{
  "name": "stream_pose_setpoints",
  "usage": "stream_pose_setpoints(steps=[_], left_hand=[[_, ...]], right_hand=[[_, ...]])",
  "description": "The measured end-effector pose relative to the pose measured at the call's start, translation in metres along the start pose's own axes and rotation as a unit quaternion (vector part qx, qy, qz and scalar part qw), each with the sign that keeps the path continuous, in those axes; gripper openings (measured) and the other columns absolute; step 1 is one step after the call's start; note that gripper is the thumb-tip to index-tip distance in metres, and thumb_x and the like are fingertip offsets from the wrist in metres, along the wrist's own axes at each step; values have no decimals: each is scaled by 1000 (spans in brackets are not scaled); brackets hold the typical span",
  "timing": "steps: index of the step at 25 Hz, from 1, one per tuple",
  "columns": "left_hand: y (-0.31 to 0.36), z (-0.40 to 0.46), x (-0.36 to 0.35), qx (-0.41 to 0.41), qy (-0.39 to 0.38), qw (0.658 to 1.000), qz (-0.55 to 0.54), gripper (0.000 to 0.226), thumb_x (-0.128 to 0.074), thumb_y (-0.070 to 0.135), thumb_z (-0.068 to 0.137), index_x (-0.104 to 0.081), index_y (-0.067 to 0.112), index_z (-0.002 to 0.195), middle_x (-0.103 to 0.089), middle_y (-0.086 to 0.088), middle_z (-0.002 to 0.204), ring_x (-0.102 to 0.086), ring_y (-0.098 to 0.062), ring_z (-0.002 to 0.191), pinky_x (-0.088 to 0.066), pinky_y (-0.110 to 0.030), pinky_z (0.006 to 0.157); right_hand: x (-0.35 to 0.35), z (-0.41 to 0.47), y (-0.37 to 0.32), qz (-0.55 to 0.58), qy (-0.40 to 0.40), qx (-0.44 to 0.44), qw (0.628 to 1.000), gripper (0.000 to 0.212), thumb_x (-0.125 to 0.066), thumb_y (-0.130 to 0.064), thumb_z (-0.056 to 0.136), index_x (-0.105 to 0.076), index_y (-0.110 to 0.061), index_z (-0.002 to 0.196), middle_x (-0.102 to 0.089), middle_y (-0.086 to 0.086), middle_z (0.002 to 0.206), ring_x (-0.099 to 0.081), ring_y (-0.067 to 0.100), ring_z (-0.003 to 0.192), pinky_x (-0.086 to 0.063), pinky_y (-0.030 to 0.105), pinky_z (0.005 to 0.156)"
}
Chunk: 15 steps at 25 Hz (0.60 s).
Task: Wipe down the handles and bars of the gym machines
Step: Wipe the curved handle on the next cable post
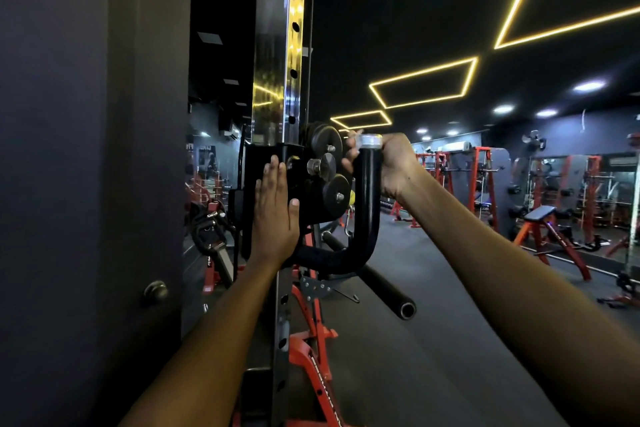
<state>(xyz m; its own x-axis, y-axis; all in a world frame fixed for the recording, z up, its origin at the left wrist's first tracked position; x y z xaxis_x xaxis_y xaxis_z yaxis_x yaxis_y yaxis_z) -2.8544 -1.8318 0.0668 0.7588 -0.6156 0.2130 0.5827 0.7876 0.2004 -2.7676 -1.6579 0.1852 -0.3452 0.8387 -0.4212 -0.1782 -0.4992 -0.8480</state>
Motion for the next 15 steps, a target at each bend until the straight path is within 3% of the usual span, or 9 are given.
stream_pose_setpoints(steps=[2,4,7,10,15], left_hand=[[0,0,0,3,0,1000,-5,60,-20,33,98,2,14,151,5,0,162,9,-9,148,8,-27,120],[-1,0,-1,2,-1,1000,-9,60,-20,33,98,3,14,151,5,2,161,9,-8,148,9,-25,119],[-1,0,0,0,1,1000,-11,59,-21,32,99,2,14,151,4,1,161,9,-8,148,9,-25,119],[-1,1,-1,-1,3,1000,-9,60,-21,31,98,2,13,151,4,1,161,8,-8,148,9,-25,119],[-2,0,-2,-6,7,1000,-1,60,-21,30,99,2,12,151,4,0,161,7,-10,148,9,-25,119]], right_hand=[[-5,3,1,7,-20,20,1000,33,-24,-6,87,-55,-3,78,-56,4,54,-50,11,40,-48,21,47],[-4,5,3,3,-23,39,999,34,-22,-8,88,-54,-6,77,-55,4,56,-48,11,42,-44,21,47],[1,-2,14,37,22,92,995,36,-23,-7,89,-58,-1,83,-59,12,66,-55,19,54,-46,27,58],[16,-11,34,108,62,157,980,32,-29,0,89,-57,6,103,-66,24,88,-63,28,72,-53,35,74],[44,-23,42,195,10,161,968,34,-33,3,84,-56,4,108,-67,21,98,-65,27,86,-54,37,82]])
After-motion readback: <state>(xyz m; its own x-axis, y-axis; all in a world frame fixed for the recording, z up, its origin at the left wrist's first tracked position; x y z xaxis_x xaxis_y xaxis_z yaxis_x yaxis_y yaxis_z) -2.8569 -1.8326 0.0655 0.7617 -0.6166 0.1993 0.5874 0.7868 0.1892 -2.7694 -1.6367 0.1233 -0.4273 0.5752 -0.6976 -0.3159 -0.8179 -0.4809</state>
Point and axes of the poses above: each hand's wrist, its own z-axis towards the middle knuckle, its own x-axis out of the back of the hand, y = z × x, the point moved 2 cm from there along z, towards the middle knuckle
